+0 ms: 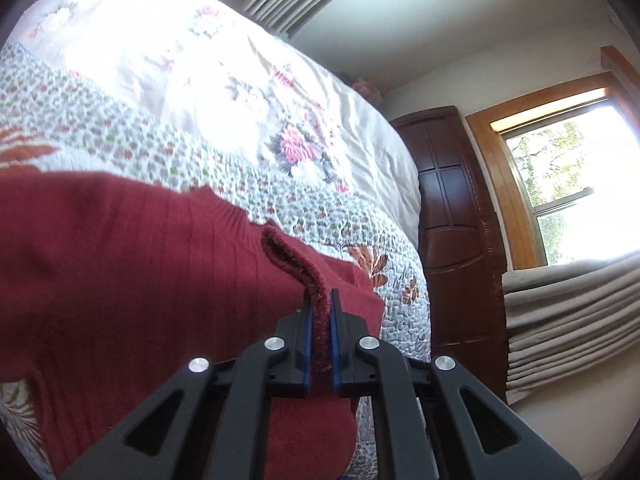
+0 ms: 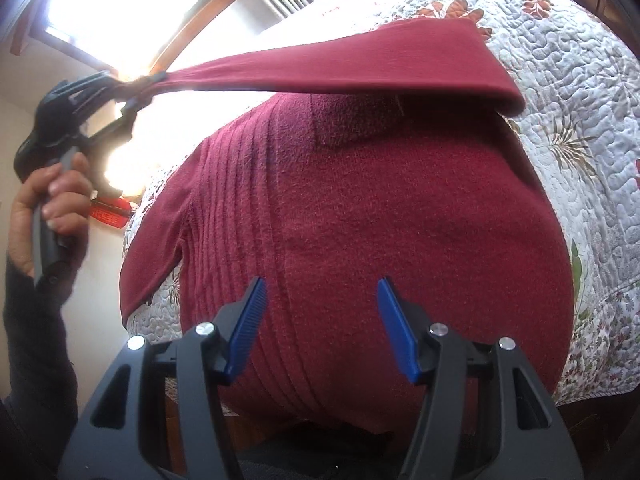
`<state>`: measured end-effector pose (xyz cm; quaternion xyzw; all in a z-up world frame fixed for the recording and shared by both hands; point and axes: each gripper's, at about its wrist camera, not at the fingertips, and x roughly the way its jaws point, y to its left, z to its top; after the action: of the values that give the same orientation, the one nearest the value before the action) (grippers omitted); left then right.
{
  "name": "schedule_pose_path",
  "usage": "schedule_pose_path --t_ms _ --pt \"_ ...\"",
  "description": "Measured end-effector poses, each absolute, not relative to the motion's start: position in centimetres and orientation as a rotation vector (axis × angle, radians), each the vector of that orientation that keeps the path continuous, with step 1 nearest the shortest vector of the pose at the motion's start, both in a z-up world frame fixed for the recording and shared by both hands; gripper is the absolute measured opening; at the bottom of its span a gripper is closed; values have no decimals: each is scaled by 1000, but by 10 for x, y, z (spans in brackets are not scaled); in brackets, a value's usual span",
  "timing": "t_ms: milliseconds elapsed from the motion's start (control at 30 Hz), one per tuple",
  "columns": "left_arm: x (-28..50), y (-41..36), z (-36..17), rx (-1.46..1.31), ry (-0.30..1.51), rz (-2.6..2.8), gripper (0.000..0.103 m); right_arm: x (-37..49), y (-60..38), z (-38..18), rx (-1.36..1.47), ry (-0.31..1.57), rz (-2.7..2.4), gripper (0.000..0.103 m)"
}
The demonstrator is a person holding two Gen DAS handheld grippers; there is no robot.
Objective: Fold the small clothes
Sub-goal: 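Lay the sleeve on the body and open the right tool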
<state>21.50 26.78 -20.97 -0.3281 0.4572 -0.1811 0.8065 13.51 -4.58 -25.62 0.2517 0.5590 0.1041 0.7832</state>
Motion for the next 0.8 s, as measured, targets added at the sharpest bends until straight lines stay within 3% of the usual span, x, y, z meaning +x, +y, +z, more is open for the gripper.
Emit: schedule_pose_path --t_ms 267,800 --pt "210 345 -199 -728 923 -290 6 134 -37 -260 543 1216 239 59" --pt "201 388 -321 -774 1088 -150 6 129 -35 -258 531 1232 227 59"
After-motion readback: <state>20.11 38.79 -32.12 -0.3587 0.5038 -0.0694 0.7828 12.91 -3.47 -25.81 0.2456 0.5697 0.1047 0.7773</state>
